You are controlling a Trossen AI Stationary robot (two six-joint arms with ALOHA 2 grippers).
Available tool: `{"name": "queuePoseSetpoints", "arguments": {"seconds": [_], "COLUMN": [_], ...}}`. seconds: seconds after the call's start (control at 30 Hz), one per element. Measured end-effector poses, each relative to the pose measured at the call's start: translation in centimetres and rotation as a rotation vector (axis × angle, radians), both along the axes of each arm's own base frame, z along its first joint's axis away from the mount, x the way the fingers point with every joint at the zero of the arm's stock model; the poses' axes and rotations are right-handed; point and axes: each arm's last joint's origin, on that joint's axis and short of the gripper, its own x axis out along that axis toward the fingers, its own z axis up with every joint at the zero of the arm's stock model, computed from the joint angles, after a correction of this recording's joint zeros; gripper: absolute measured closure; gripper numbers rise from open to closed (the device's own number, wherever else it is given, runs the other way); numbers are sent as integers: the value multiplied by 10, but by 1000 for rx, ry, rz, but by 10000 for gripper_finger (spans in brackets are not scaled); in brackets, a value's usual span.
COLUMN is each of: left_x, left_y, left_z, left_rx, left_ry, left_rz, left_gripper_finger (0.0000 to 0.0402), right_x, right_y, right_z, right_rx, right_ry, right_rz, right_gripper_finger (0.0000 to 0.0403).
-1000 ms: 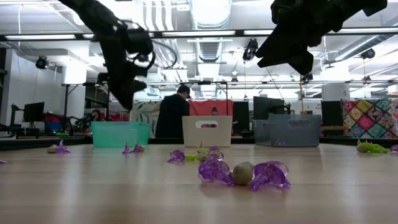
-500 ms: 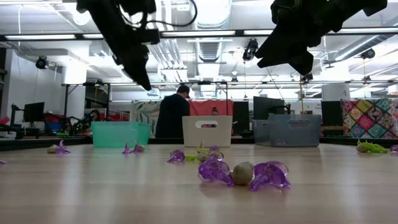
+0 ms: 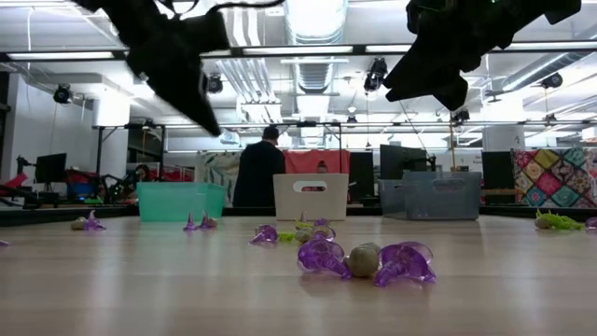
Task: Sort Halloween decoration
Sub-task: Put the purple witch hat toy into the gray bin
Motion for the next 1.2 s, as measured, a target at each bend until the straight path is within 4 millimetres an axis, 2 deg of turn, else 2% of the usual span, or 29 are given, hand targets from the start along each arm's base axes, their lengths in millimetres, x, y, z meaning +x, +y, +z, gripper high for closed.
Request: {"name": "queuePoseSetpoints", "arguments": {"seconds": [0.23,0.67,1.2], "left_x": [-11,-29,-43], "left_y": [-5,-2,1], "left_z": [-30,-72,-97], "left_rx": [-58,-75,-93], "left_ry": [-6,-37,-141], "left_rz": [62,81,115], "left_gripper_finger": [313,236,233], "right_x": [0,0,0], "right_y": [0,0,0], "right_z": [0,0,0], "right_rx": [-12,-14,-13], "right_ry": [3,2,1], "right_rz": [8,9,9], "right_gripper_finger": [296,296,296]}}
